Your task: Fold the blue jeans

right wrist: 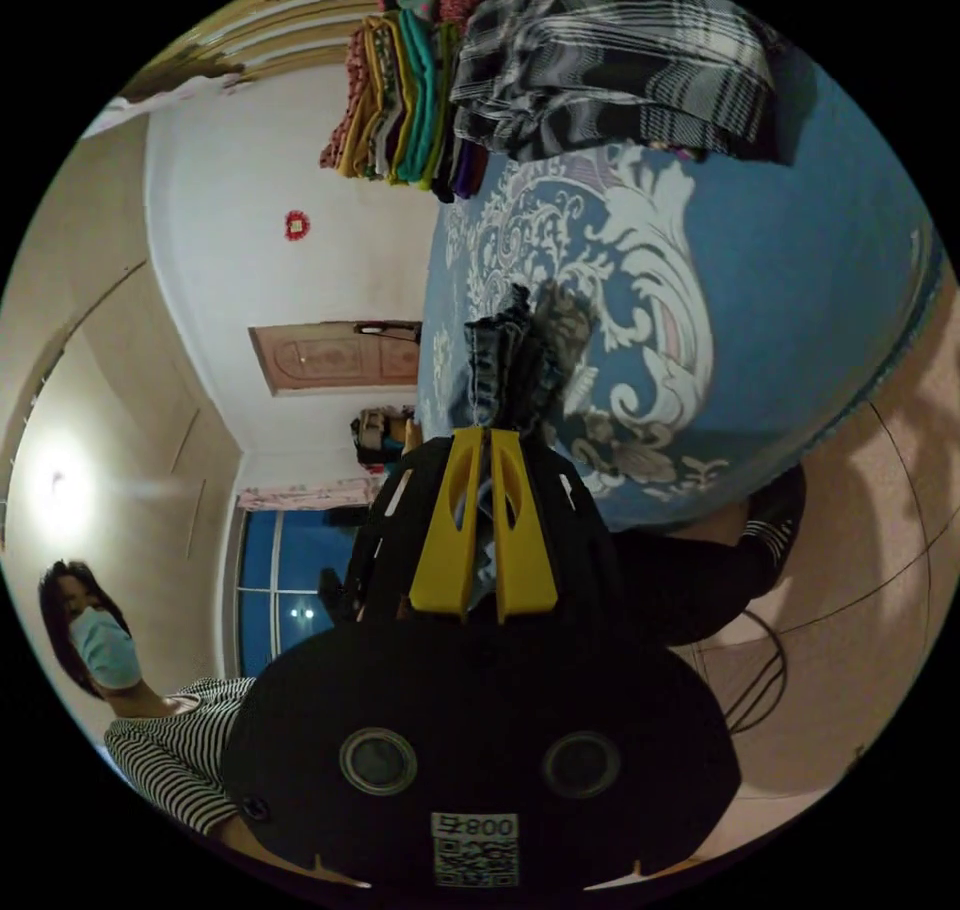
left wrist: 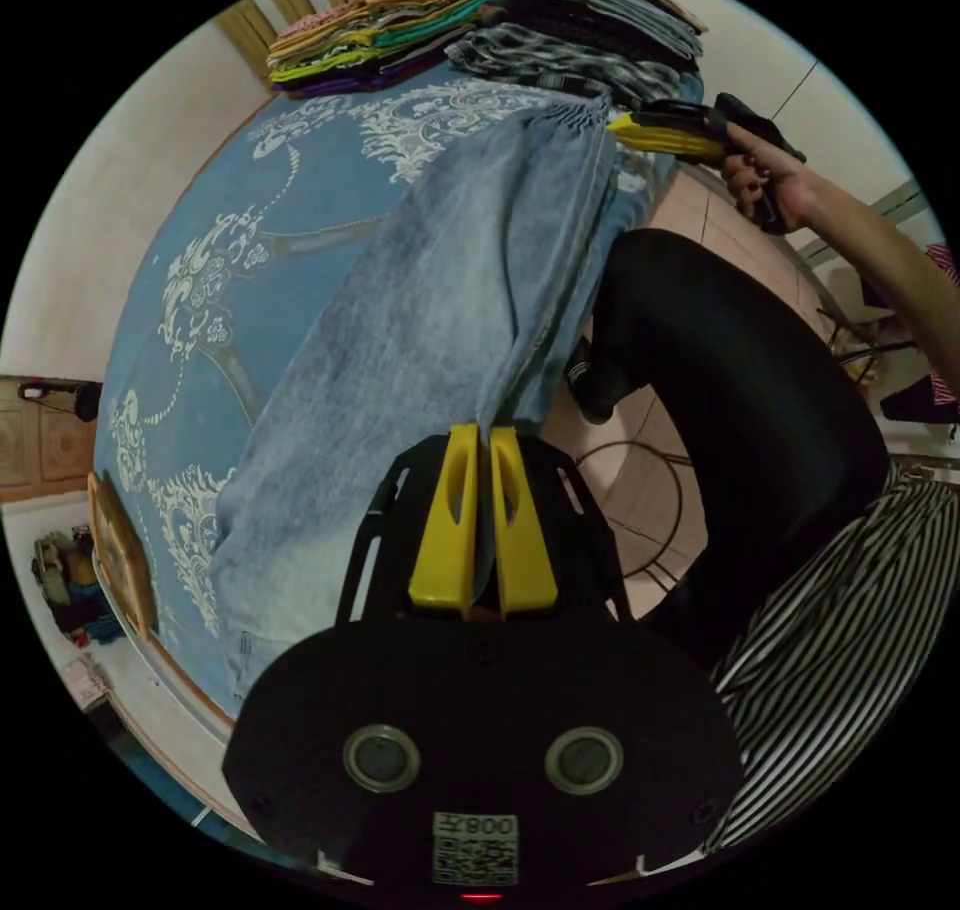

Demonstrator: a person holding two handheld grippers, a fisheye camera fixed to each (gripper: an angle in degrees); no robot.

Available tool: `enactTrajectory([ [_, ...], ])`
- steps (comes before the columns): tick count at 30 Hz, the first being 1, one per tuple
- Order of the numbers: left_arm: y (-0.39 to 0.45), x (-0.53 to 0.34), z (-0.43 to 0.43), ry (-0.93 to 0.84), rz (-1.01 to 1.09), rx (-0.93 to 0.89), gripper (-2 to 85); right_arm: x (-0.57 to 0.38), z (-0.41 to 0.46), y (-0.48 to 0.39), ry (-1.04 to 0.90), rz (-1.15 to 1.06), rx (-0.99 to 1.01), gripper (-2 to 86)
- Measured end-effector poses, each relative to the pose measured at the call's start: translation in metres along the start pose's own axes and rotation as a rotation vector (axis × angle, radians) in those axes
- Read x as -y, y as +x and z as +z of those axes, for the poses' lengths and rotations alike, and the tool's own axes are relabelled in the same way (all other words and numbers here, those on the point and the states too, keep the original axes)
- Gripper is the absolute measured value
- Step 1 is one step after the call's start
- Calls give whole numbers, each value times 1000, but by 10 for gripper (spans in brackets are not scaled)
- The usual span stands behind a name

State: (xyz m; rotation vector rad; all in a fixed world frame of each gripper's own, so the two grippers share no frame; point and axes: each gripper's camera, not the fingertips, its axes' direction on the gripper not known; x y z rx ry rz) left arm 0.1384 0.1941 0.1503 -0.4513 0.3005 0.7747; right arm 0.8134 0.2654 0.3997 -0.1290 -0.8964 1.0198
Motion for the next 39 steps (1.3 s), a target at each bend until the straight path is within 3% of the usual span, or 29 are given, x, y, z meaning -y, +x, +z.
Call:
enactTrajectory([
  [11, 20, 21, 9, -13, -83, -15, 24, 5, -65, 77, 33, 40, 0, 7],
  [19, 15, 20, 5, 10, -130, -82, 25, 6, -77, 99, -2, 33, -242, 63],
  [32, -8, 10, -6, 24, -196, -123, 23, -3, -81, 146, 24, 103, -71, 49],
  [39, -27, -5, -15, 40, -203, -130, 22, -20, -85, 149, 68, 85, -81, 32],
])
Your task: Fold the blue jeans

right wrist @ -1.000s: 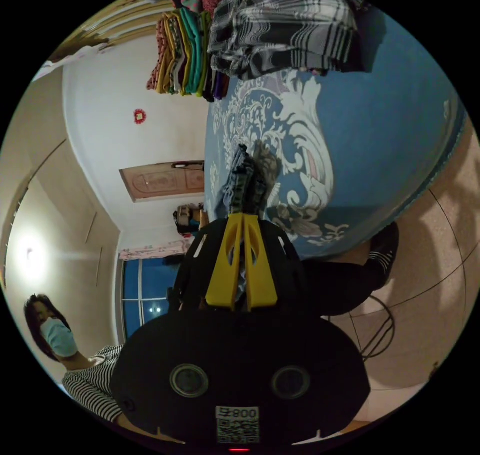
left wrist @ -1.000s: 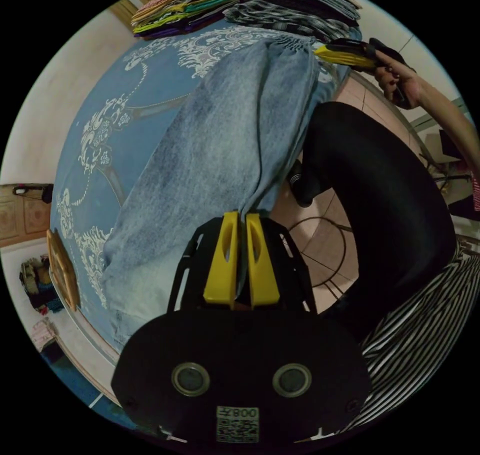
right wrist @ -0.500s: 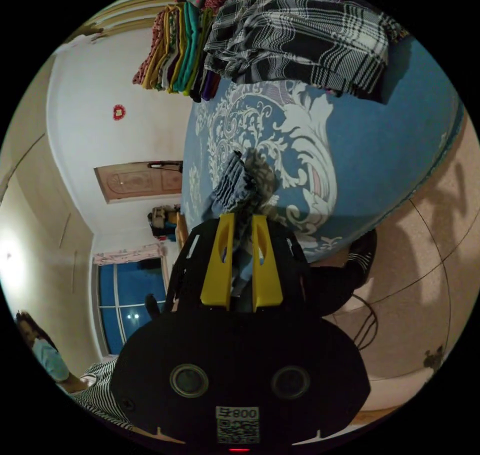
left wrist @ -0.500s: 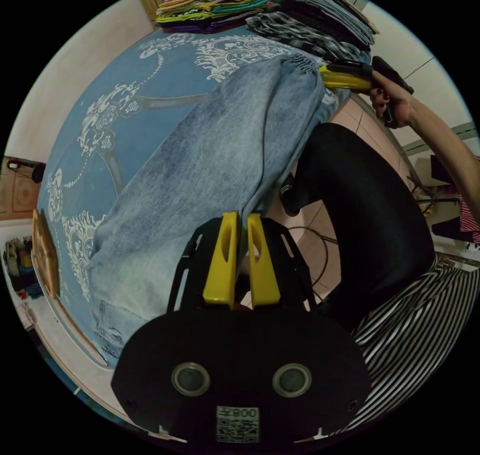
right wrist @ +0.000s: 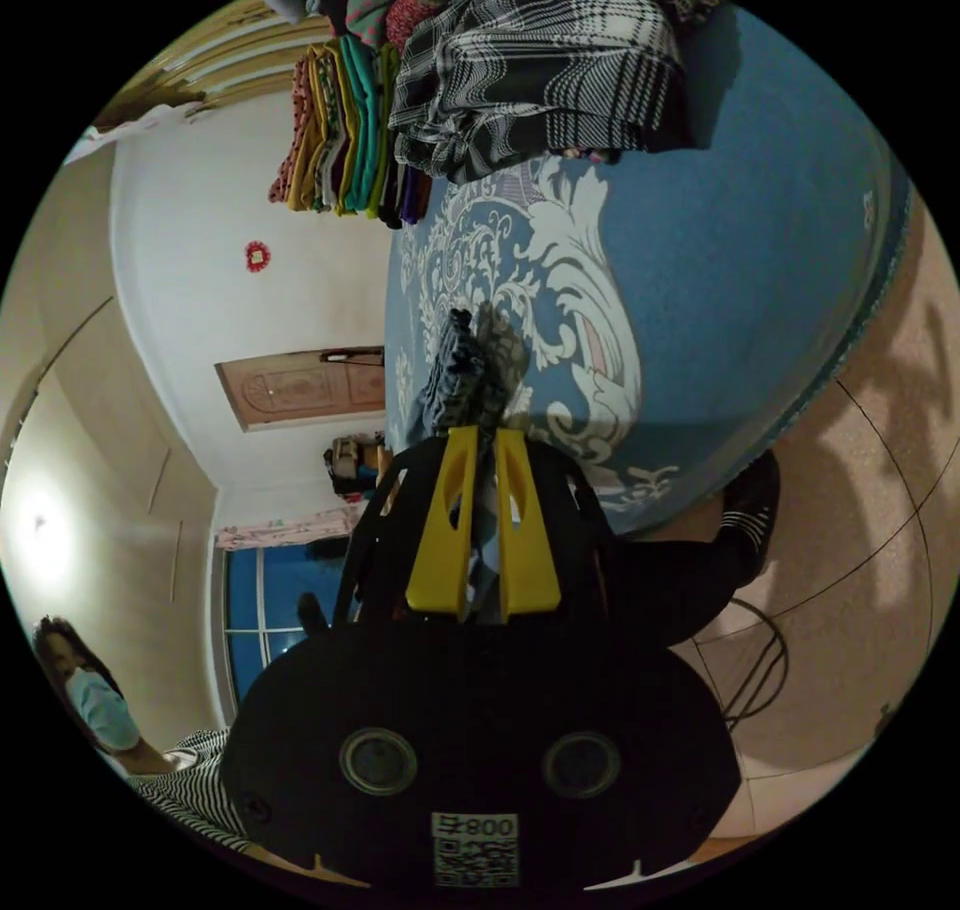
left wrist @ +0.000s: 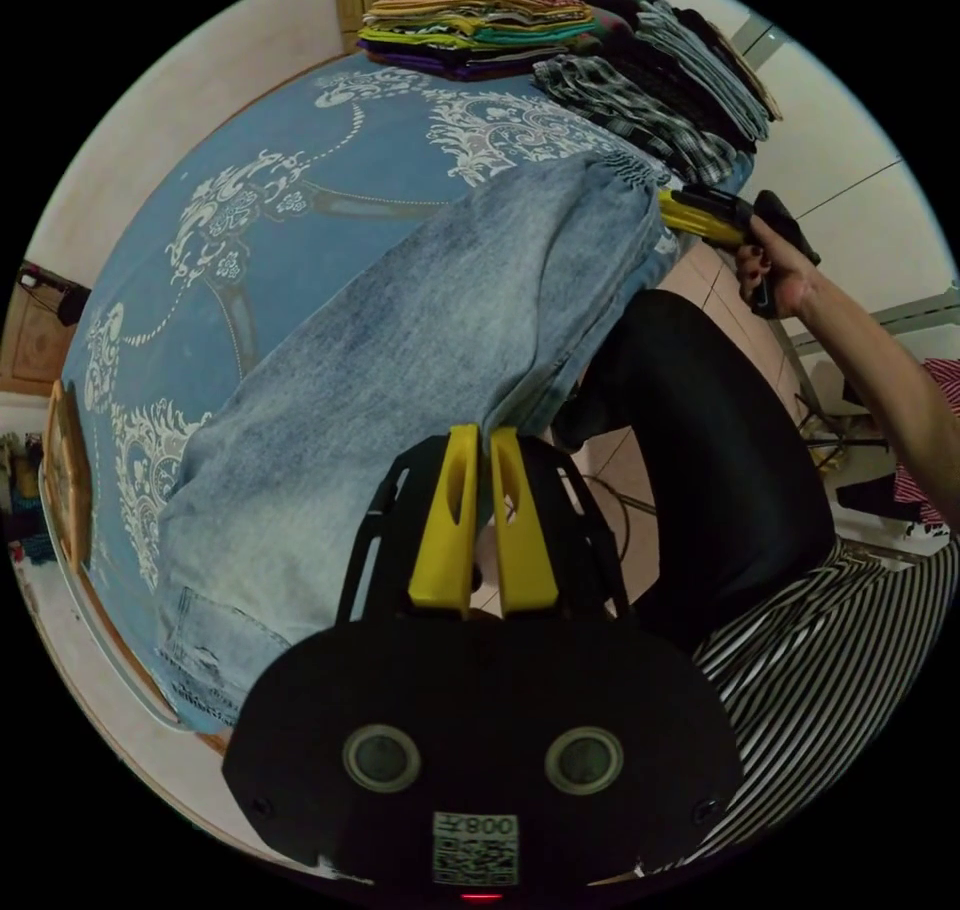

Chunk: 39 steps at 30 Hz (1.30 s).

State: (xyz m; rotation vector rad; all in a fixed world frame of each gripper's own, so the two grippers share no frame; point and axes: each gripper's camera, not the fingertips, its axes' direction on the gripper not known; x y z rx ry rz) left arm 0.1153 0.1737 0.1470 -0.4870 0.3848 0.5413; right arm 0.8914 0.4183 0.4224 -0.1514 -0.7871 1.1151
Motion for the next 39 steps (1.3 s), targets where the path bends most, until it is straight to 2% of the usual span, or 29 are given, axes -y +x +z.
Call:
enactTrajectory([
  [7, -18, -12, -9, -2, -6, 8, 21, -6, 11, -13, -17, 0, -42, 25],
  [17, -55, -35, -35, 30, 6, 32, 22, -15, 8, -77, -52, -159, -149, 5],
  [21, -68, -41, -19, -67, 32, 59, 29, -23, 19, -74, -82, -89, -180, 2],
  [24, -81, -48, -26, -65, 17, 73, 34, -37, 11, -74, 20, -20, -106, 1],
  [27, -99, -63, -39, -22, 20, 57, 38, -55, 8, -101, 54, -90, -90, 1],
  [30, -124, -82, -54, 34, -33, -30, 37, -77, 37, -146, -43, -253, -96, 0],
  [33, -154, -103, -66, 78, -105, -140, 28, -100, 93, -183, -237, -390, -259, 1],
  [35, -173, -118, -74, 88, -149, -199, 20, -112, 133, -193, -342, -422, -532, 1],
  [39, -224, -170, -106, 186, -270, -239, 6, -122, 147, -210, -335, -391, -537, 0],
])
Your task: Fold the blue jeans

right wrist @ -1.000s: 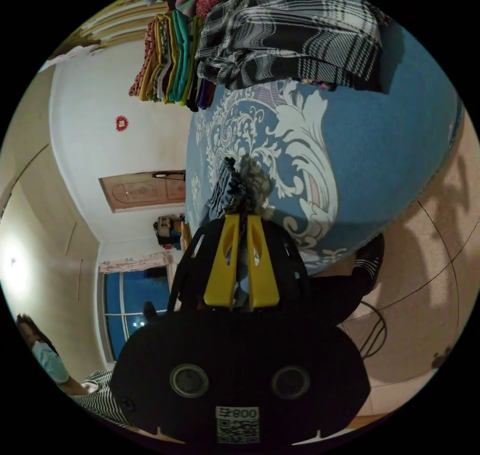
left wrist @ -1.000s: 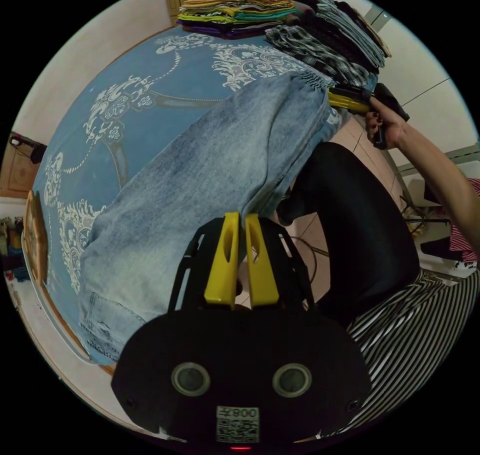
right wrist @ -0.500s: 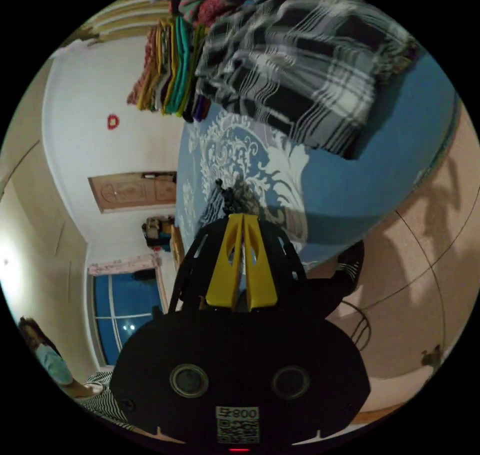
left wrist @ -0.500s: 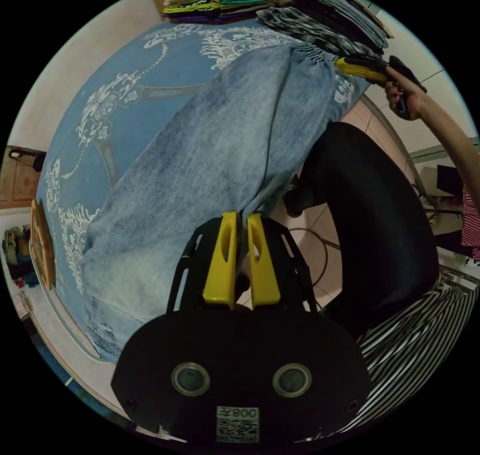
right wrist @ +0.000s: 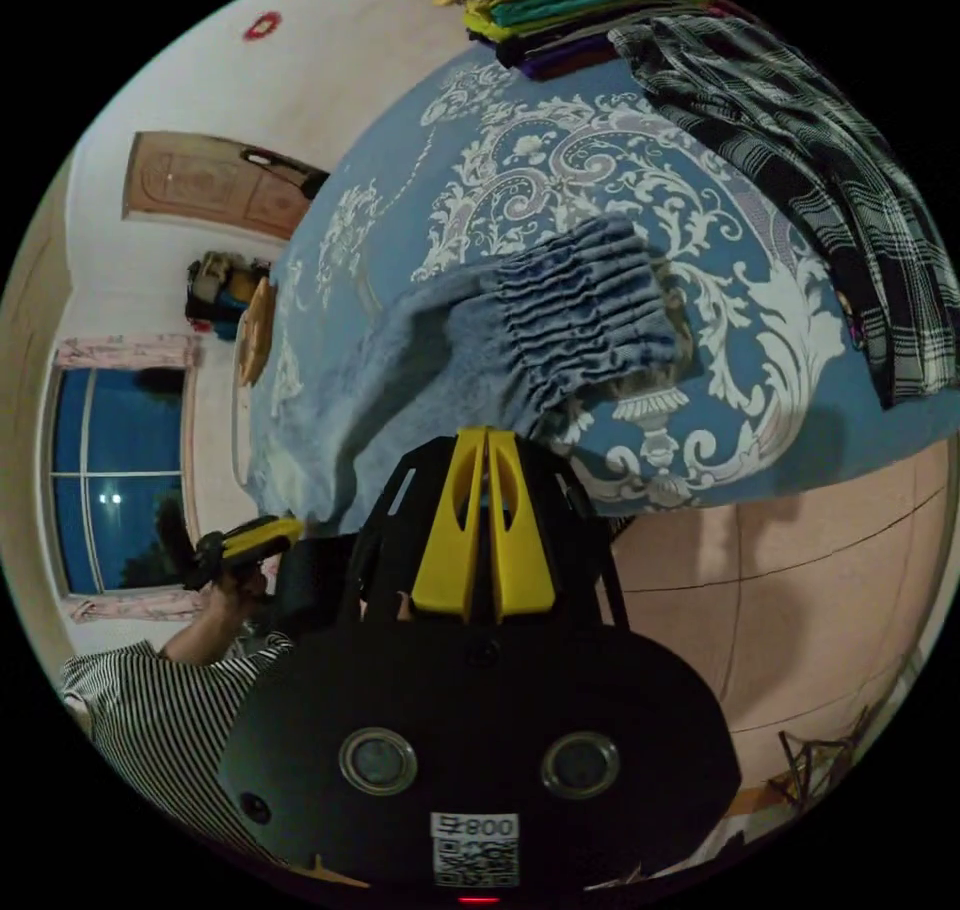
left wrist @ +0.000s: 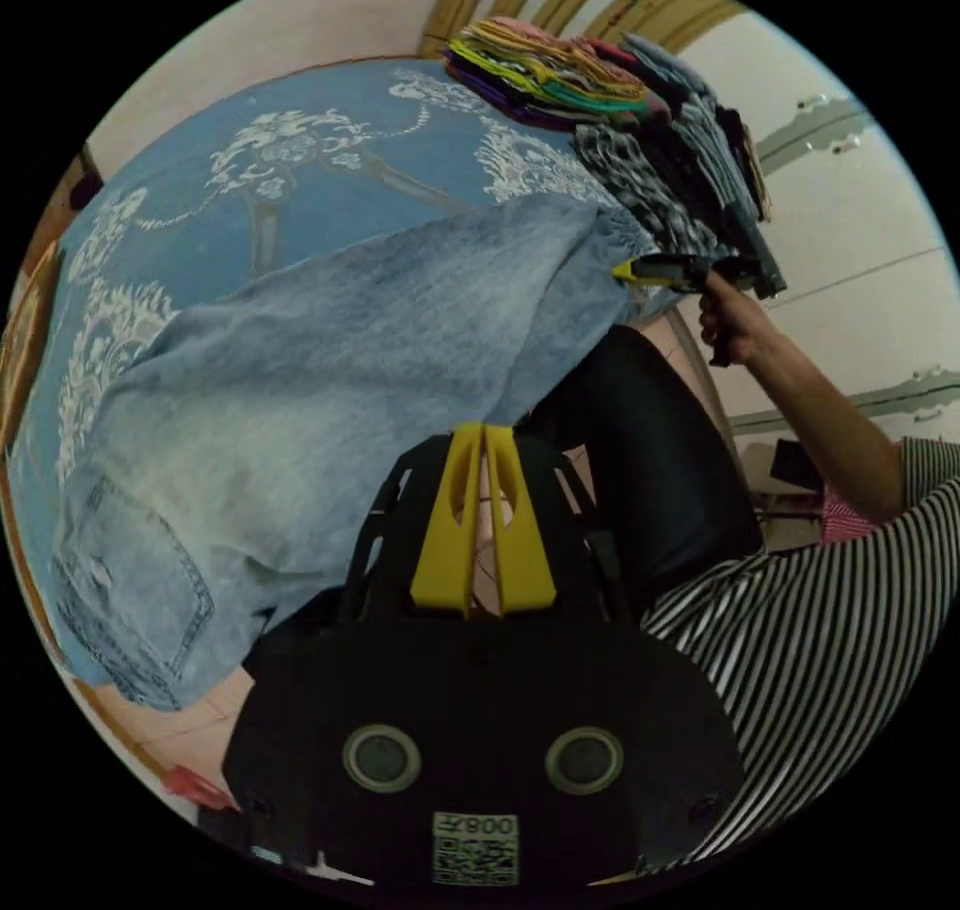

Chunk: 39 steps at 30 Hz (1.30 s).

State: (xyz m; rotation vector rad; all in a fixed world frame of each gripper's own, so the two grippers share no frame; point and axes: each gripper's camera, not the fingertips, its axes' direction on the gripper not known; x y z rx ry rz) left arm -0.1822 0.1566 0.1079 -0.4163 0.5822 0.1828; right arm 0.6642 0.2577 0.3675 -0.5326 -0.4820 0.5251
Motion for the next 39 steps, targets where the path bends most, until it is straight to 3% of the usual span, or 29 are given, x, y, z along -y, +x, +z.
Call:
enactTrajectory([
  [4, -55, -25, -24, 8, -141, 67, 3, -5, 0, -60, 45, -97, -83, 0],
  [7, -101, -36, -23, -123, -266, 196, 3, -4, 24, -110, -48, -208, -143, 0],
  [9, -126, -41, -45, -48, -315, 137, 2, -2, 44, -128, -124, -228, -220, 0],
  [14, -160, -24, -90, 76, -268, 151, 2, 0, 51, -155, -110, -165, -166, 0],
  [19, -218, 2, -99, -33, -310, 322, 3, 2, 55, -182, -105, -151, -147, 1],
  [21, -252, -3, -101, -84, -348, 266, 4, 2, 57, -194, -108, -165, -162, 0],
  [26, -282, -15, -155, 134, -370, 133, 10, 4, 60, -222, -112, -152, -148, 0],
  [29, -307, -6, -181, 176, -369, 185, 24, 8, 63, -236, -124, -143, -139, 0],
  [32, -342, 10, -186, 112, -381, 170, 48, 10, 66, -252, -135, -149, -143, 0],
  [36, -377, 25, -167, -108, -382, 142, 69, 12, 70, -268, -130, -145, -140, 0],
  [39, -384, 28, -171, -140, -326, 158, 52, 13, 73, -281, -125, -143, -131, 0],
])
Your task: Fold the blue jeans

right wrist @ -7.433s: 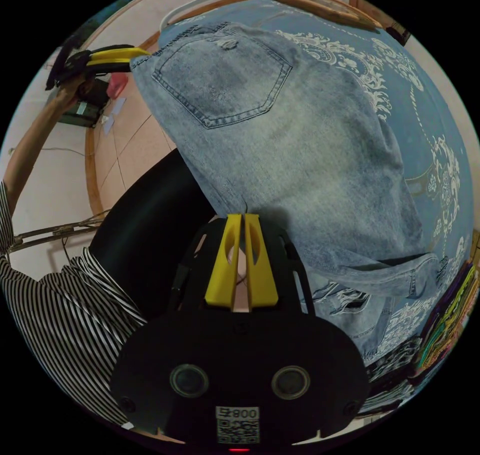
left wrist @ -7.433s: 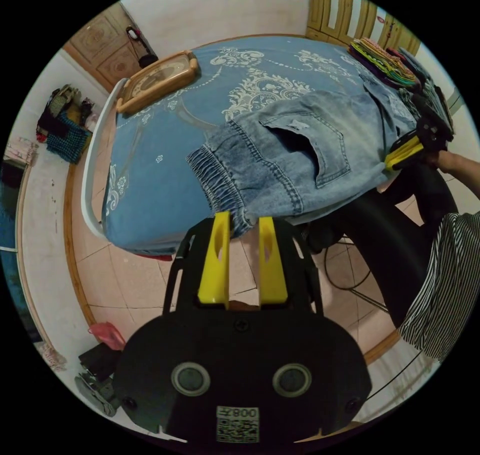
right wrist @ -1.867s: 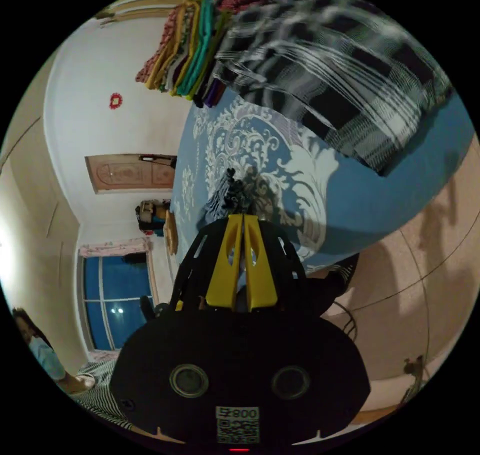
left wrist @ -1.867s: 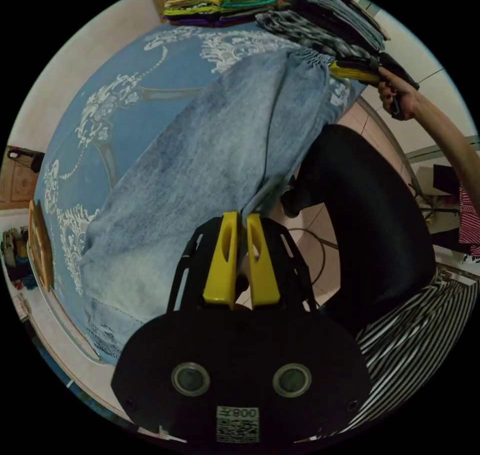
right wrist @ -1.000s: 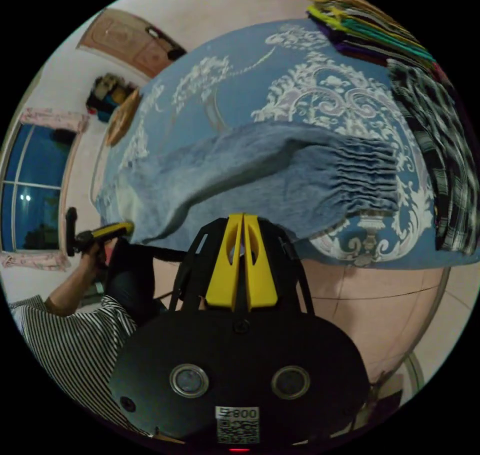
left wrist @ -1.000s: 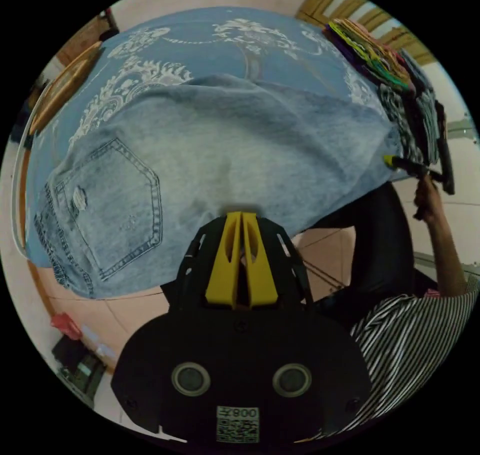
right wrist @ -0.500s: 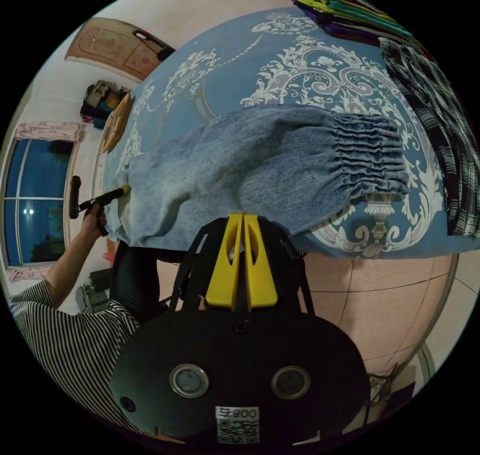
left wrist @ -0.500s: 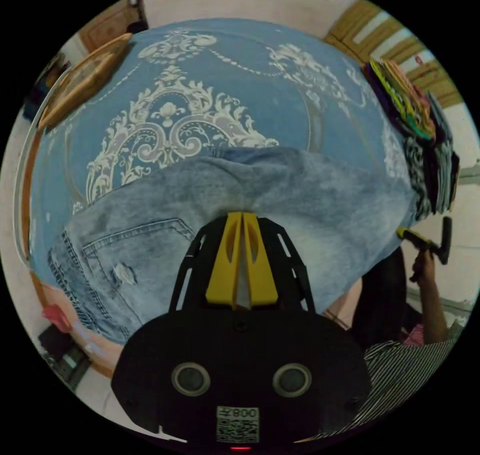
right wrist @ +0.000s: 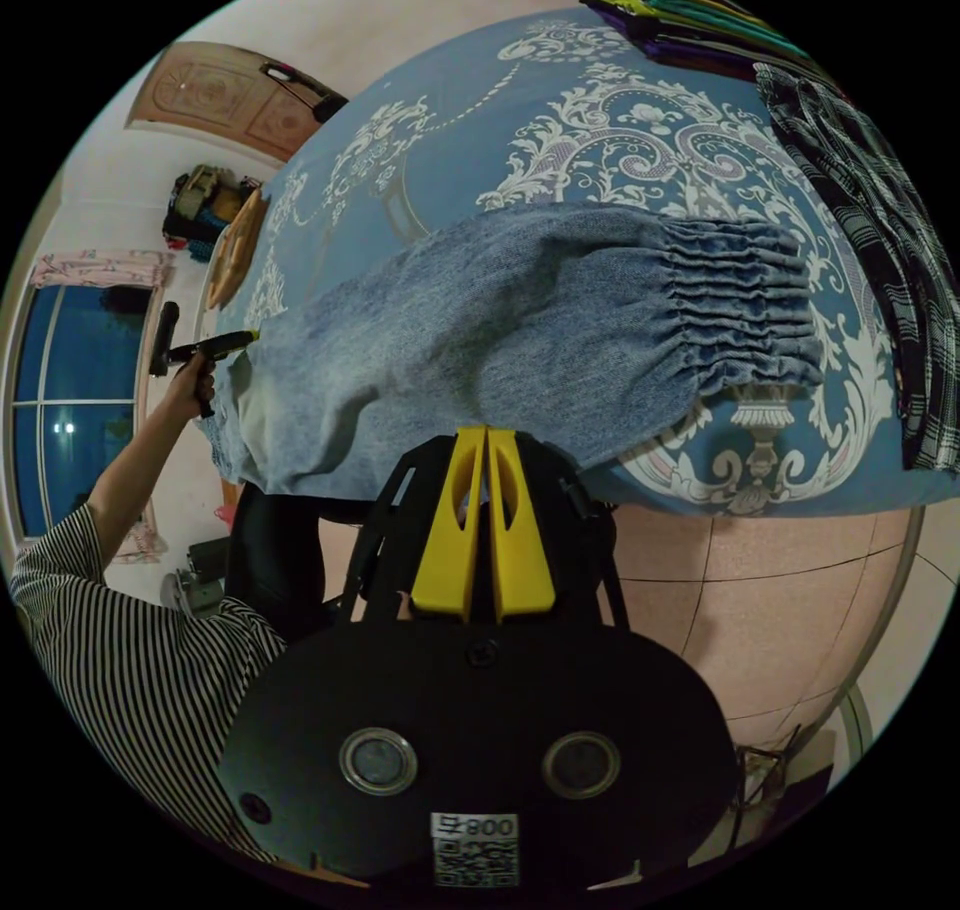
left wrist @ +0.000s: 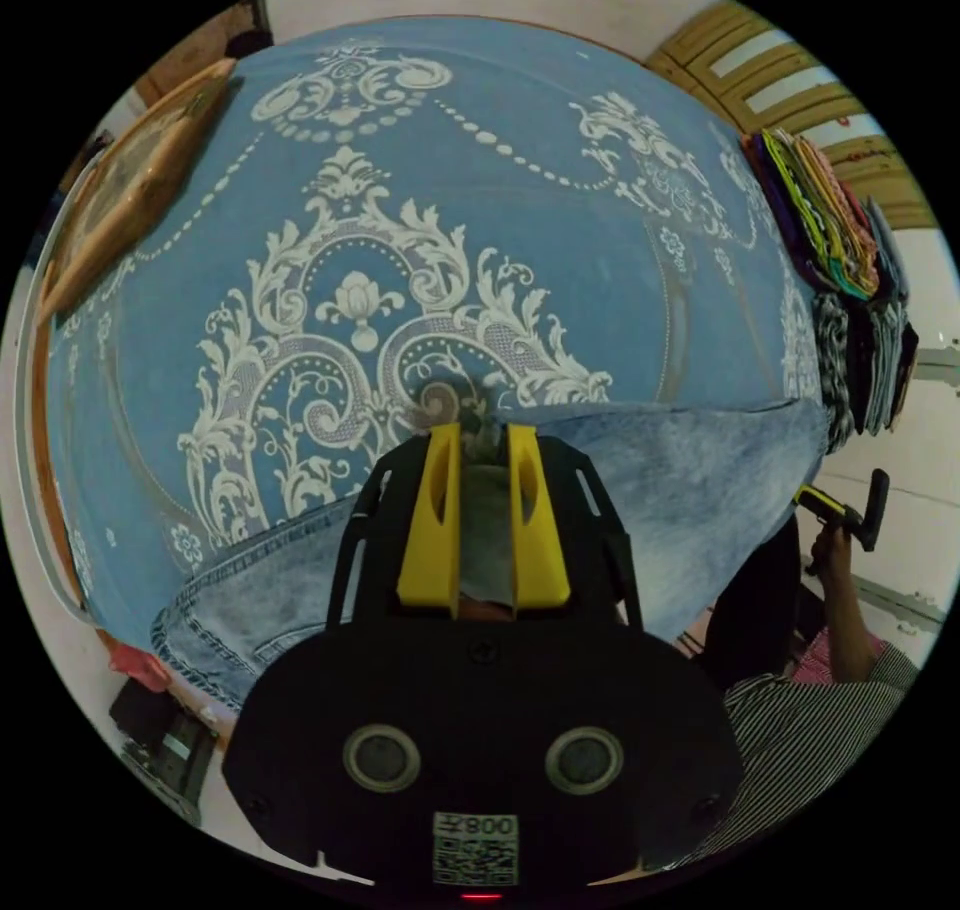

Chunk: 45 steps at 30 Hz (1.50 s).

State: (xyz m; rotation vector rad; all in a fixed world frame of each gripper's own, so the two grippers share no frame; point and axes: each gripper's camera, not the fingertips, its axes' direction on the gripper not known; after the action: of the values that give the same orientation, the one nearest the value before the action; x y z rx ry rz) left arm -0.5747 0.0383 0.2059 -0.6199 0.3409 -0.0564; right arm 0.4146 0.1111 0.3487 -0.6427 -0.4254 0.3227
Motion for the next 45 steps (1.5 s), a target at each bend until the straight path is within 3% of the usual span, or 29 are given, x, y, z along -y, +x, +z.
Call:
enactTrajectory([
  [8, -15, 6, -39, 70, 74, -39, 8, 10, 3, -33, -1, -28, 10, 0],
  [13, -42, 7, -23, 30, -61, -100, 5, 18, 5, -52, -26, -78, -9, 0],
  [19, -44, -21, -37, 207, -134, -32, 4, 26, 7, -76, -81, -125, -83, 0],
  [23, -28, -56, -58, 316, -37, -112, 2, 34, 9, -97, -106, -135, -152, 0],
  [25, -8, -72, -54, 285, 70, -182, 2, 36, 9, -115, -97, -200, -158, 0],
  [31, 21, -122, -14, 158, 65, 24, 2, 44, 44, -183, -170, -448, -119, 0],
  [34, 14, -132, -10, 182, -9, -28, 1, 41, 70, -194, -264, -545, -209, 0],
  [38, 29, -130, -9, 172, 25, 38, 0, 40, 70, -182, -334, -490, -179, 0],
  [45, 27, -148, -15, 262, -150, 122, 1, 33, 66, -190, -329, -548, -268, 0],
])
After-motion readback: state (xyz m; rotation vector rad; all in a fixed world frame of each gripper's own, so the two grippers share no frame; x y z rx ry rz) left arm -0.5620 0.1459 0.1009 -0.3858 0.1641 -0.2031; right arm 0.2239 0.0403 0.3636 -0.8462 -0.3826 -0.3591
